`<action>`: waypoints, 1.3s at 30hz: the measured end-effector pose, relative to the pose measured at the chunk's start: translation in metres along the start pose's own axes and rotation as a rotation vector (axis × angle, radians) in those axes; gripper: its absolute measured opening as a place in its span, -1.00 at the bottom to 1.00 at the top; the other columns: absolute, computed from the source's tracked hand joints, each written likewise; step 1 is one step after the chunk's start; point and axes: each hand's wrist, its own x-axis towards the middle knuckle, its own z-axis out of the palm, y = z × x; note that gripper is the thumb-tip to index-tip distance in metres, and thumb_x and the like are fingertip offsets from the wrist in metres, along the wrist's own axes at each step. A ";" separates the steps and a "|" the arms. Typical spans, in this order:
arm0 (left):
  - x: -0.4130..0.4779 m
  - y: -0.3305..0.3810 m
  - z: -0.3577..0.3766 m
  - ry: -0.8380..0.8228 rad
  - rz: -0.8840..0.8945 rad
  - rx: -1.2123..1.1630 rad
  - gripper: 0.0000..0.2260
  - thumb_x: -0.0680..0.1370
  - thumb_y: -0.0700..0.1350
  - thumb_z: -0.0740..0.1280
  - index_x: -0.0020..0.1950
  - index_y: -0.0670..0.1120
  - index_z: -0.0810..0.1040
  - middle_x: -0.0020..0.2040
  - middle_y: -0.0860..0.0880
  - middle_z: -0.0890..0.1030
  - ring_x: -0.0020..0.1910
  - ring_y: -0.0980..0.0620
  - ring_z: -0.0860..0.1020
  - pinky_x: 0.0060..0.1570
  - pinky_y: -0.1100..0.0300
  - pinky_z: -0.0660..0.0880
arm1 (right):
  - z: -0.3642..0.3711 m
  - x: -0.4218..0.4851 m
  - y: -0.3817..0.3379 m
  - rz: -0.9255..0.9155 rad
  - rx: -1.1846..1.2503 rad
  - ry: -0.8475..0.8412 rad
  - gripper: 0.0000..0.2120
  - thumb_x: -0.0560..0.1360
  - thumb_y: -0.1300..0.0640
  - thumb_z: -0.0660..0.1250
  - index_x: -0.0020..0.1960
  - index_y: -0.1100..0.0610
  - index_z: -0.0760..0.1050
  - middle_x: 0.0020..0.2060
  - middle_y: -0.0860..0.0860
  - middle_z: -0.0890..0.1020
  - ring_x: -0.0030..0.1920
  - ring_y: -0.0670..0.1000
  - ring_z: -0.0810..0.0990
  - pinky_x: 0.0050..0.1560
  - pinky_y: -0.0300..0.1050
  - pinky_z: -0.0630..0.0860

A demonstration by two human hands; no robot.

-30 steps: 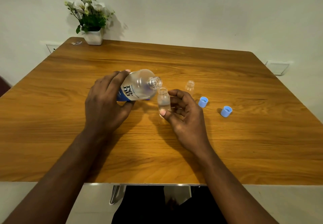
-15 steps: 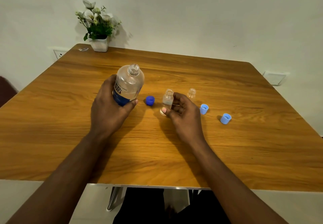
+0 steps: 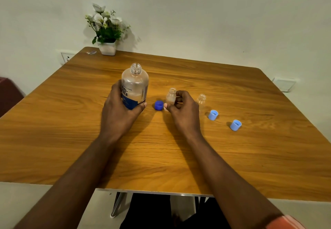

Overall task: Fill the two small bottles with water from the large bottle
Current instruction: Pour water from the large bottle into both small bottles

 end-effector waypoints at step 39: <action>0.001 -0.005 0.000 -0.019 -0.045 -0.037 -0.23 0.33 0.08 0.57 0.42 0.06 0.25 0.34 0.04 0.46 0.20 0.16 0.41 0.09 0.14 0.48 | -0.065 -0.025 0.016 0.187 -0.221 0.187 -0.55 0.36 0.08 0.53 0.21 0.21 0.58 0.05 0.09 0.69 0.07 0.05 0.65 0.05 -0.08 0.55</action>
